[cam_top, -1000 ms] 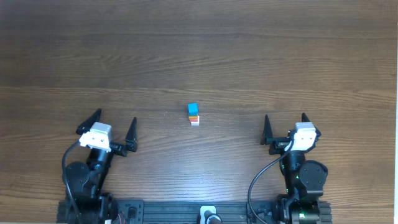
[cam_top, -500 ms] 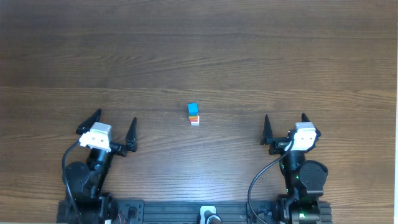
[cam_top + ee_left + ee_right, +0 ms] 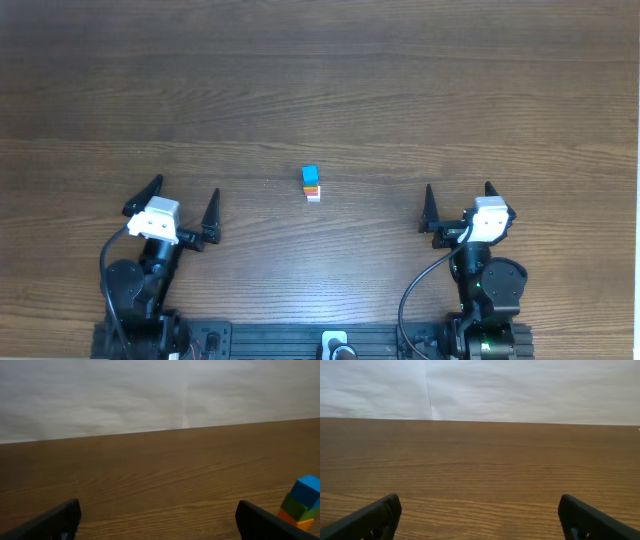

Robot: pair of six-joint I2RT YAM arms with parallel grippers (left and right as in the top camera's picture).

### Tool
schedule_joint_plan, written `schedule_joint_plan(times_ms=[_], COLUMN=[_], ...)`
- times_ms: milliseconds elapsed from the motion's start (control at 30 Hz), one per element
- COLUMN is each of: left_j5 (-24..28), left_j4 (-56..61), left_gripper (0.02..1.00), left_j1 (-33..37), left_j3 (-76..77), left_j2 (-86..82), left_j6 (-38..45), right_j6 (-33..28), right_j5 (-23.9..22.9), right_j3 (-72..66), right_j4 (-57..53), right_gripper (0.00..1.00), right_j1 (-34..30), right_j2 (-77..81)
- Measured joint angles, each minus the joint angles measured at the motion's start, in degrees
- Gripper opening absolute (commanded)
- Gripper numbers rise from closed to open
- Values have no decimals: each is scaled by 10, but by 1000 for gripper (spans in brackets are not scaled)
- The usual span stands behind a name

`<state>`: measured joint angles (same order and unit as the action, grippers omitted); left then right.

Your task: Stack Cubes

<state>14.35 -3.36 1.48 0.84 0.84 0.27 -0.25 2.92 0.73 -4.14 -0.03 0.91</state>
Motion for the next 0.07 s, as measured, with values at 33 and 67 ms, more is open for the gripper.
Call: schedule_joint_plan(times_ms=[33,67], left_j5=[0,0], left_j4=[0,0], left_gripper=[1000,998], left_j1=[0,0], left_j3=[0,0], left_j2=[0,0], left_j6=[0,0], right_j6=[0,0], right_j5=[0,0], right_j3=[0,0], right_j4=[0,0], right_gripper=[993,993], right_j1=[0,0], right_j2=[0,0])
